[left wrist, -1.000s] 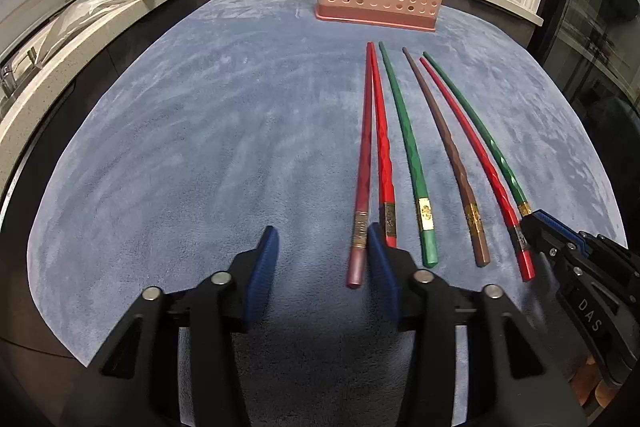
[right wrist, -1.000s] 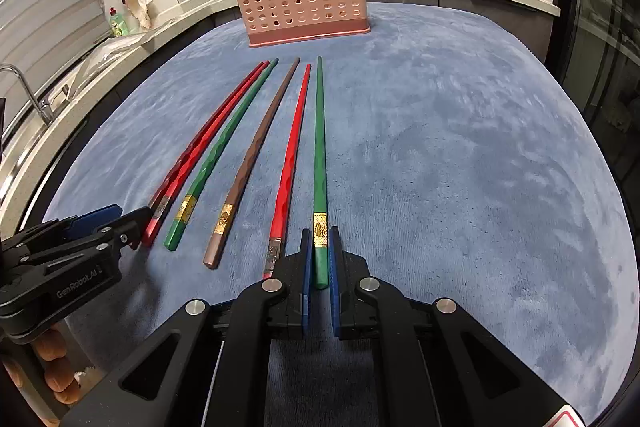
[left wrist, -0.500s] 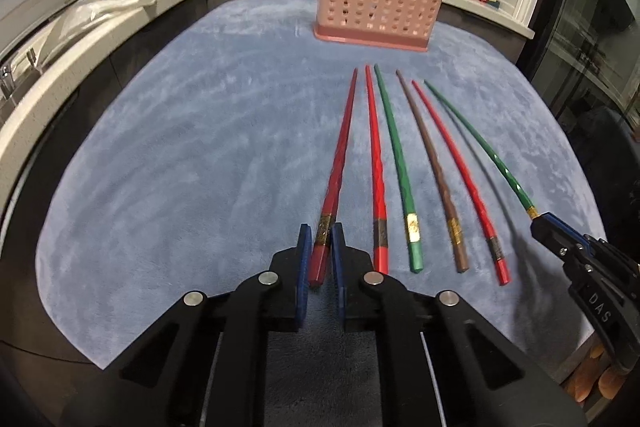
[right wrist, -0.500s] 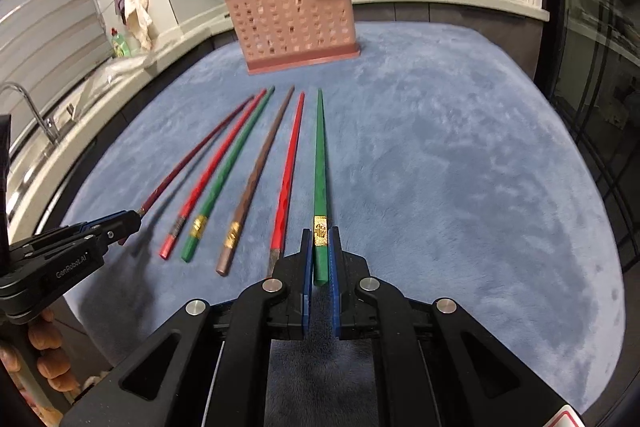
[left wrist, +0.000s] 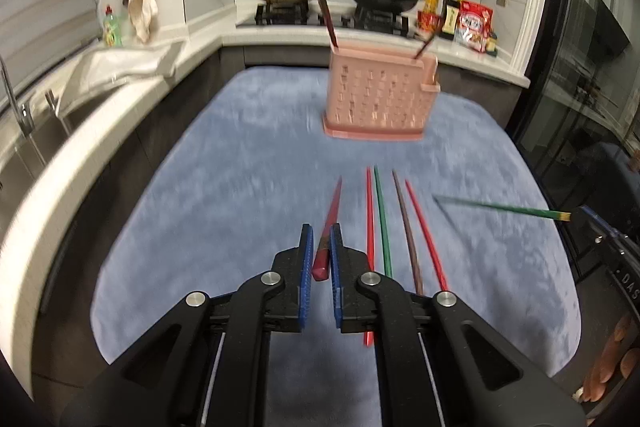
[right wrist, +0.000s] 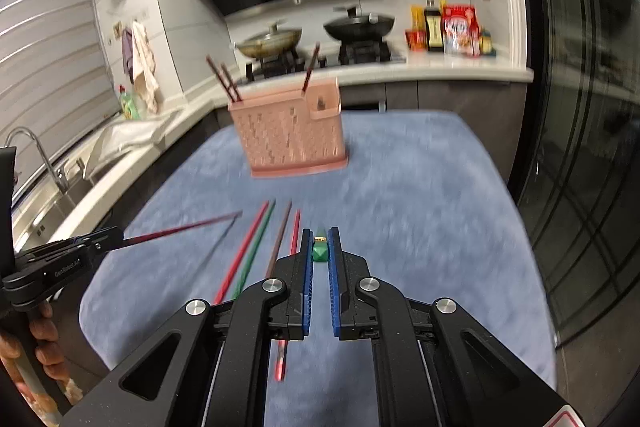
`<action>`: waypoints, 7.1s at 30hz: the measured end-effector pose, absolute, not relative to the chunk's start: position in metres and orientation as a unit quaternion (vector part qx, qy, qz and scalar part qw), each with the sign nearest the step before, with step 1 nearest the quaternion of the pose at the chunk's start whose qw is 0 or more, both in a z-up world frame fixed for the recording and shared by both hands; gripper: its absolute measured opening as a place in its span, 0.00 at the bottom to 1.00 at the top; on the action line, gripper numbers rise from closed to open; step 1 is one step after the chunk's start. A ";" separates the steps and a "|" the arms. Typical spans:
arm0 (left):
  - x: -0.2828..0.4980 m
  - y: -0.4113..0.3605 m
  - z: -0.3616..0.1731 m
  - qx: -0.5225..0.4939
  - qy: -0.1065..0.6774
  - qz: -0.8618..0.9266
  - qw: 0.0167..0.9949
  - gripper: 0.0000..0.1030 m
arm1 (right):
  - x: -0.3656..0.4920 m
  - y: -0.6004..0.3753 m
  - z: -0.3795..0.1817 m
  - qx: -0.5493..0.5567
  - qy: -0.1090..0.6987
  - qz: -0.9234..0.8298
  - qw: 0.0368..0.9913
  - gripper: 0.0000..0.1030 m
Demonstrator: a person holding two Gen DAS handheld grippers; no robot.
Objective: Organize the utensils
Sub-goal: 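Lift both chopsticks and carry them over the pink holder, then open both tools to drop the chopsticks into the holder, then move both open tools back toward the remaining chopsticks on the mat, then grasp a red chopstick with the right tool while the left tool grasps another red chopstick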
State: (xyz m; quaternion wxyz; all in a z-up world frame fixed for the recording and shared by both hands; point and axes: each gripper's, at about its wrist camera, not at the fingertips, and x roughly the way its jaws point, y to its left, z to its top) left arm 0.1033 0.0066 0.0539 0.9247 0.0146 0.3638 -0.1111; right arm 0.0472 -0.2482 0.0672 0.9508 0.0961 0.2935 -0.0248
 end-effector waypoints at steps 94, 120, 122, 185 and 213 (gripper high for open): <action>0.318 -0.073 0.189 0.015 0.249 -0.094 0.964 0.35 | 0.298 -0.275 0.171 0.145 0.229 0.036 0.962 0.15; 0.219 -0.054 0.137 0.046 0.276 -0.083 0.957 0.44 | 0.170 -0.229 0.128 0.087 0.260 0.052 0.960 0.21; 0.211 -0.051 0.130 0.047 0.279 -0.083 0.956 0.44 | 0.158 -0.225 0.122 0.088 0.265 0.055 0.958 0.21; 0.097 -0.025 -0.077 0.049 0.451 -0.106 0.885 0.57 | 0.057 -0.204 -0.072 0.102 0.424 0.007 0.900 0.07; 0.101 -0.010 -0.052 0.031 0.452 -0.107 0.885 0.11 | 0.042 -0.221 -0.050 0.130 0.399 0.001 0.907 0.06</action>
